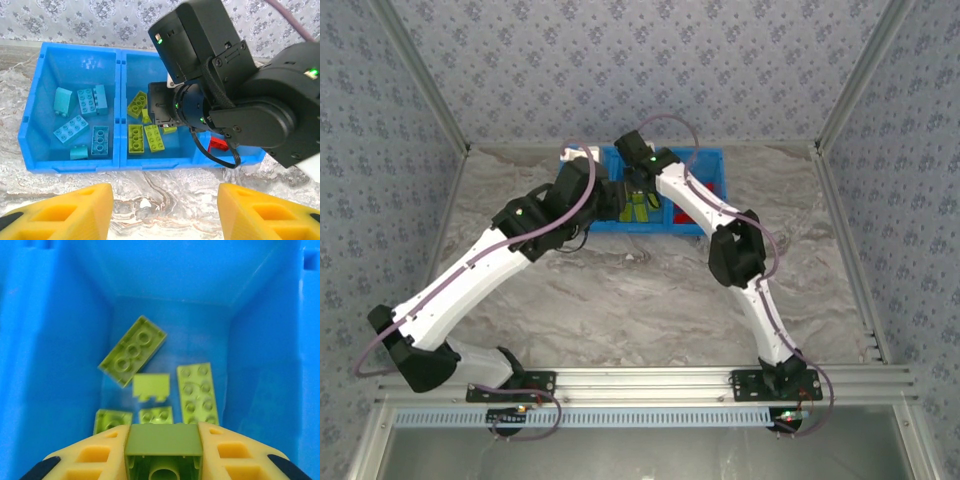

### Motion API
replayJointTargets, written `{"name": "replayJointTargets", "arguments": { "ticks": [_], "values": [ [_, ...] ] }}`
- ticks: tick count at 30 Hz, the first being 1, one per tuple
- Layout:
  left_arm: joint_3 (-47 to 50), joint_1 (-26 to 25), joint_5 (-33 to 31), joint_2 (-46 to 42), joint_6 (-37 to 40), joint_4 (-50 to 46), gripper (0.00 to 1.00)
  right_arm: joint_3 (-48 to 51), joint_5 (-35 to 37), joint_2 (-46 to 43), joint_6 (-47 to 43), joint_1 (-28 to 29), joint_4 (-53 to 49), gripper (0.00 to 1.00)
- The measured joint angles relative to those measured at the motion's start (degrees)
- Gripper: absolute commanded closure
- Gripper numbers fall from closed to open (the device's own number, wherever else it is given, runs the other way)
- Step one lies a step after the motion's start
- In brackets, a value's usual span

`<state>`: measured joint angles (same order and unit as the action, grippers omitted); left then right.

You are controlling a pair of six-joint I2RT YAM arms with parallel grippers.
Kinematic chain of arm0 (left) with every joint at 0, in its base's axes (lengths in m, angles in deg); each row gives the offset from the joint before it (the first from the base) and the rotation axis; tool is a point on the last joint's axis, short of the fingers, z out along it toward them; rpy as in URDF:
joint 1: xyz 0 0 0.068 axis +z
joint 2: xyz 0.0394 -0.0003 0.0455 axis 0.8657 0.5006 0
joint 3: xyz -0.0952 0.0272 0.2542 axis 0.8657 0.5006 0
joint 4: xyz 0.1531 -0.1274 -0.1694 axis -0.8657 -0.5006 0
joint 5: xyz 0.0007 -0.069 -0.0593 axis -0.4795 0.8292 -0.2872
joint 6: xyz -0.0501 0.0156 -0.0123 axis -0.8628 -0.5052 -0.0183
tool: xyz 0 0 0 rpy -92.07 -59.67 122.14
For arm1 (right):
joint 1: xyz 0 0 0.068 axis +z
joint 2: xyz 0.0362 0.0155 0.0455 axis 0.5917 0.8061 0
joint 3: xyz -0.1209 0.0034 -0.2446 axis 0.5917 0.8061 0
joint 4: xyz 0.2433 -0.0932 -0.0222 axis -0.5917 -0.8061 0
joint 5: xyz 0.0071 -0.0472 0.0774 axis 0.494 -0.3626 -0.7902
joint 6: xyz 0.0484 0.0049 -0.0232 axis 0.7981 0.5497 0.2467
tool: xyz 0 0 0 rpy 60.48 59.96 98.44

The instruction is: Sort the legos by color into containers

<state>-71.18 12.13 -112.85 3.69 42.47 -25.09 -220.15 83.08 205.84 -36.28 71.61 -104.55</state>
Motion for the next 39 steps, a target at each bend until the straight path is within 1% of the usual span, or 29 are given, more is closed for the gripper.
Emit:
{"name": "replayJointTargets", "arguments": {
  "ticks": [4, 7, 10, 12, 19, 26, 28, 31, 35, 38, 39],
  "values": [
    [0.1, 1.1, 2.4, 1.2, 1.5, 2.3, 0.43, -5.4, 1.3, 5.8, -1.4, -1.6, 0.9, 0.68],
    [1.1, 1.2, 3.8, 1.9, 2.4, 4.6, 0.43, -9.4, 2.1, 9.7, -1.9, -2.4, 1.5, 0.65],
    [2.8, 1.2, 4.7, 2.0, 3.0, 5.9, 0.43, -10.4, 2.8, 11.7, -2.8, -2.7, 2.8, 0.59],
    [3.6, 1.2, 5.2, 2.0, 3.1, 6.5, 0.43, -10.9, 3.5, 12.0, -3.4, -2.6, 3.8, 0.56],
    [4.6, 1.2, 5.8, 2.0, 3.1, 7.9, 0.43, -11.8, 4.5, 12.3, -3.8, -2.7, 5.1, 0.52],
    [5.1, 1.2, 5.7, 1.0, 3.0, 8.0, 0.43, -10.9, 5.3, 11.1, -4.5, -2.0, 5.1, 0.52],
    [5.8, 1.2, 5.7, 0.0, 2.8, 7.6, 0.43, -7.9, 5.7, 8.2, -5.1, -1.4, 5.6, 0.52],
    [6.6, 1.4, 5.4, -1.9, 2.4, 6.7, 0.43, -0.5, 6.2, 0.0, -5.7, -0.1, 7.4, 0.51],
    [9.2, 3.2, 5.9, -5.8, 0.8, 6.3, 0.43, 16.4, 6.4, -17.7, -5.7, 2.0, 14.4, 0.50],
    [11.9, 6.6, 6.8, -9.6, -0.8, 5.5, 0.42, 30.3, 6.8, -32.5, -5.4, 2.8, 19.5, 0.49],
    [12.8, 8.1, 7.4, -11.0, -1.4, 5.1, 0.42, 34.9, 7.0, -37.0, -5.2, 2.8, 21.2, 0.47]
  ]
}}
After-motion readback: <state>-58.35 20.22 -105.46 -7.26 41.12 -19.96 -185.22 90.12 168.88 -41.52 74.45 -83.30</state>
